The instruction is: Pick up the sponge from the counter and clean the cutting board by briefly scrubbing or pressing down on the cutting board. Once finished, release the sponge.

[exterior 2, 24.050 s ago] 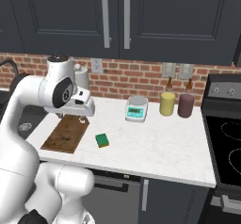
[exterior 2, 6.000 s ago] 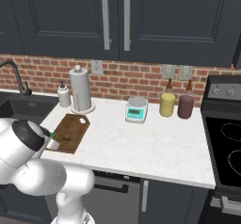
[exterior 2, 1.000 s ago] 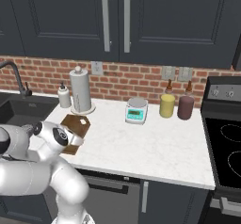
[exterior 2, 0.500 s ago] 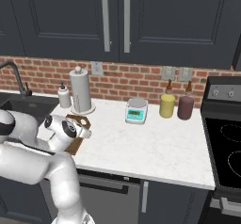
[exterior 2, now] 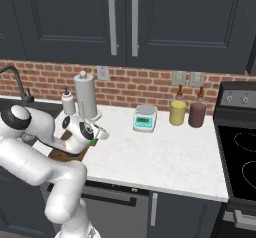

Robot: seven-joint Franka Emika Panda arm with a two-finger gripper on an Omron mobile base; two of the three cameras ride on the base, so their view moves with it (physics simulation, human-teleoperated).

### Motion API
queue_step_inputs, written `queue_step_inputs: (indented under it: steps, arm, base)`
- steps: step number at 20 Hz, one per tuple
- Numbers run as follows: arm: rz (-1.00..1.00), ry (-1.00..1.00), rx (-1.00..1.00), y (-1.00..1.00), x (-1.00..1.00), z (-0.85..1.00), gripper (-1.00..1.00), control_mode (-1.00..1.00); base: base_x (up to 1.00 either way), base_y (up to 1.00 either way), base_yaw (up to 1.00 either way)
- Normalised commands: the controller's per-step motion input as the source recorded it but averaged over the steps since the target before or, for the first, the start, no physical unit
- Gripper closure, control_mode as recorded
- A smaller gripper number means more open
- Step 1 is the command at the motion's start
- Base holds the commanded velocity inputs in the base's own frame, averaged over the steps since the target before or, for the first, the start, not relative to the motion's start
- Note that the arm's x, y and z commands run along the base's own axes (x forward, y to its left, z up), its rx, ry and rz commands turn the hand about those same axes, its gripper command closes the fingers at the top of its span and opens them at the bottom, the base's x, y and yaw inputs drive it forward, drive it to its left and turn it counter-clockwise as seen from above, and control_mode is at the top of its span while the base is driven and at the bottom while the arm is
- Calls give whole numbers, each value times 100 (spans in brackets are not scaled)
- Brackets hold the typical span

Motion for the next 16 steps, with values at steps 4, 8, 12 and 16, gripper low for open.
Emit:
queue_step_inputs:
  steps: [4, 8, 12, 16]
  arm:
    - [-5, -7, 0, -29, 53, -38, 100, -100]
    - [-7, -4, 0, -30, 3, -2, 100, -100]
    - [-8, -5, 1, -21, -54, 11, 100, -100]
    - [-7, -7, 0, 0, -80, 38, 100, -100]
  base:
    - [0, 0, 0]
    - [0, 0, 0]
    - [0, 0, 0]
    - [0, 0, 0]
